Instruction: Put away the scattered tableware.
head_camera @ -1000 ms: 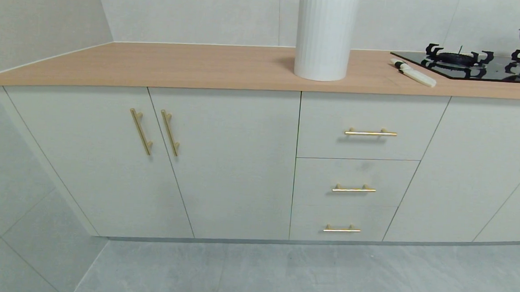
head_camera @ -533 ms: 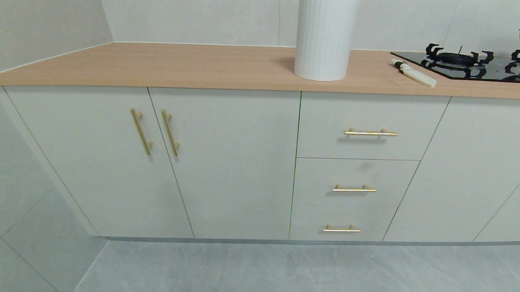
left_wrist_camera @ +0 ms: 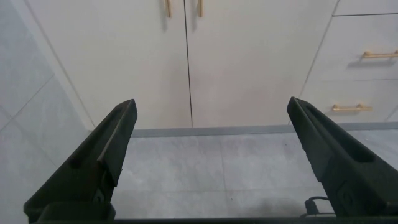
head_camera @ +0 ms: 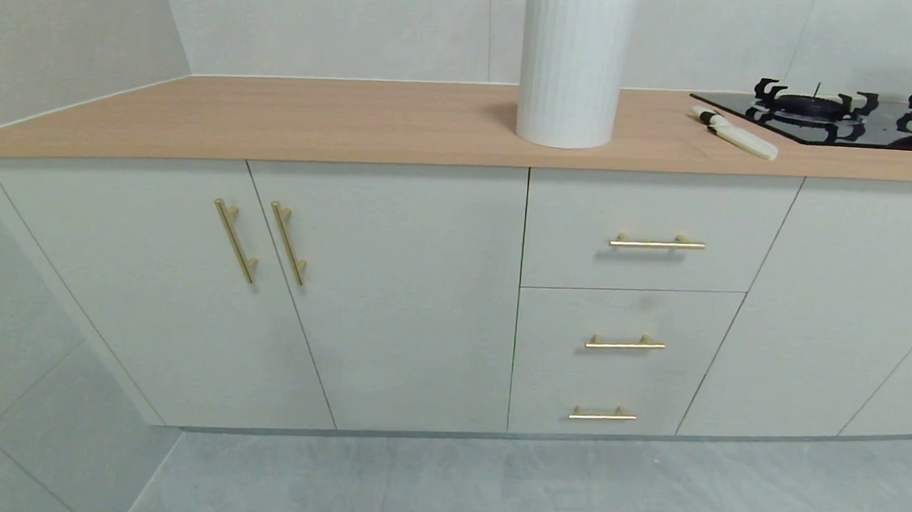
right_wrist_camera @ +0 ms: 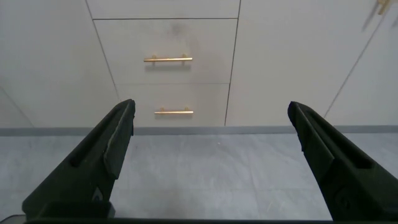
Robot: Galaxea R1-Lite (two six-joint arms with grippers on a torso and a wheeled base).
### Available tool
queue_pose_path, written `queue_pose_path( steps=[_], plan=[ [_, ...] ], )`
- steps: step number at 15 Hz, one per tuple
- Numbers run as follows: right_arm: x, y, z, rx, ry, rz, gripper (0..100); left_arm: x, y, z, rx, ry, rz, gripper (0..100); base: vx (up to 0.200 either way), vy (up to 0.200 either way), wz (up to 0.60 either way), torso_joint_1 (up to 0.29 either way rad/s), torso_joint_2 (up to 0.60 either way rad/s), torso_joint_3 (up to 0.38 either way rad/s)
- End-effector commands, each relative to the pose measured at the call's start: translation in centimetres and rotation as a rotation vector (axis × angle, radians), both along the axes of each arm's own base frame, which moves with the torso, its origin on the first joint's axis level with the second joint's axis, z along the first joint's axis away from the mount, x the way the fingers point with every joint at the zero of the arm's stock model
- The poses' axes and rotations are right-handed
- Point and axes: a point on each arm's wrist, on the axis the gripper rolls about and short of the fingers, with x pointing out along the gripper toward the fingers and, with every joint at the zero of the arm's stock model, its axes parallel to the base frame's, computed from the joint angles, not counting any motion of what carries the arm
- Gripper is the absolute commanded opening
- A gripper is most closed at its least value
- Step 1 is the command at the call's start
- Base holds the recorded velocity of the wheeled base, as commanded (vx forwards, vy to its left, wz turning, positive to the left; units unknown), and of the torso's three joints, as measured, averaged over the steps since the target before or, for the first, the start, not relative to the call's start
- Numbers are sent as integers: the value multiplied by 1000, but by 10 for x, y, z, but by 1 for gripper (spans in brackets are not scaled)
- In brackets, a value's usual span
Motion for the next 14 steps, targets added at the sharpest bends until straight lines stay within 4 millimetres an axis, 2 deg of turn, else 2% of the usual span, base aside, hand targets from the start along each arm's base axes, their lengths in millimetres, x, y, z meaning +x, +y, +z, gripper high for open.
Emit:
queue_pose_path(
  steps=[1,14],
  plan=[
    [0,0,0,-1,3,1,100,0,0,0,-1,2,1,100,200,0,0,7,2,7],
    [0,0,0,2,3,1,100,0,0,0,-1,0,1,100,200,0,0,1,2,3]
  ],
)
